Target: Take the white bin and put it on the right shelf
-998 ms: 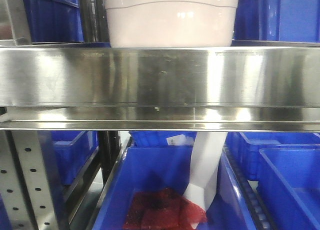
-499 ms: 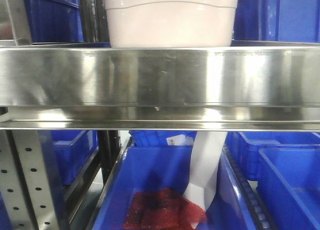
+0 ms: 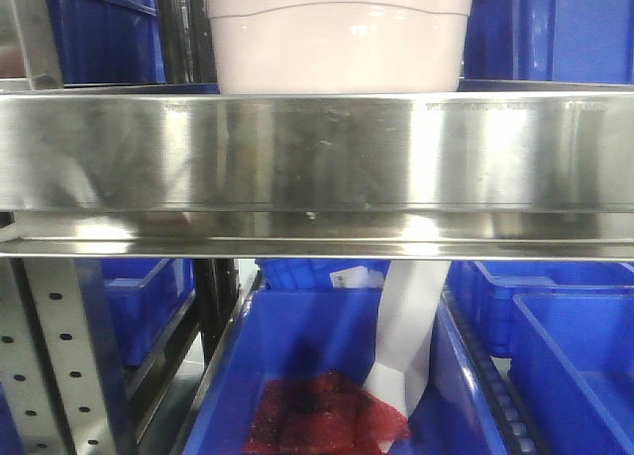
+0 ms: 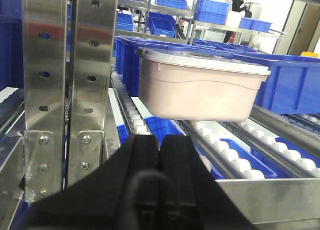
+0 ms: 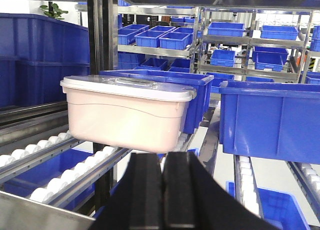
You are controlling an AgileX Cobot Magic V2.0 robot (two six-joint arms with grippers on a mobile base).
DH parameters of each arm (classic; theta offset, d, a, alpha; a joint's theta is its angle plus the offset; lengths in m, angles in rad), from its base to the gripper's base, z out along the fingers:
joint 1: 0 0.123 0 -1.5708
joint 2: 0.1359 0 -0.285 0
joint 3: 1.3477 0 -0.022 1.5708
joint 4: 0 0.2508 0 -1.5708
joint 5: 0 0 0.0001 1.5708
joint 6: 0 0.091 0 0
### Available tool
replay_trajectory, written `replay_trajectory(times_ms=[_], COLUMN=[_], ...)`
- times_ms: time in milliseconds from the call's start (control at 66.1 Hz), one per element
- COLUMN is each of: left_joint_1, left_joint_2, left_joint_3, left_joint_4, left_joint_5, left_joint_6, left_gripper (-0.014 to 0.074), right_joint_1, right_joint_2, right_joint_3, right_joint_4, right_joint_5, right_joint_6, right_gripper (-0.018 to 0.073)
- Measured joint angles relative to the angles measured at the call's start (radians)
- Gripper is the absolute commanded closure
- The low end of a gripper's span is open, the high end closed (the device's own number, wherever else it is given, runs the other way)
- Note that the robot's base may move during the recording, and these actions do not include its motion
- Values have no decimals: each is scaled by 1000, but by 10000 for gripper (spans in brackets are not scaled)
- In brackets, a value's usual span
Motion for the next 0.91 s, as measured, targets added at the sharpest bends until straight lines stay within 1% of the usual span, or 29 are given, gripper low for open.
replay_trajectory(times_ms=[499,605,665,711,771,847,907], left_joint_1=[0,0,0,0,0,0,0], left_joint_2=[0,0,0,0,0,0,0], left_joint_3=[0,0,0,0,0,0,0], left_joint_4=[0,0,0,0,0,0,0], left_joint_5=[2,4,4,4,4,4,4], left_joint_6=[0,0,0,0,0,0,0], left_gripper=[713,713,713,713,713,713,713], right_joint_1=[0,0,0,0,0,0,0], right_joint_2=[0,0,0,0,0,-4,-20], right_joint_3=[12,56,107,151,220,306,366], right_joint_4=[-2,-57,-100,-144,-244,-394,-471], right_joint_5=[-2,-60,-115,-161,-230,-309,-359], right_joint_6=[0,11,72,142,257,386,466], right_gripper=[529,529,529,529,529,529,529])
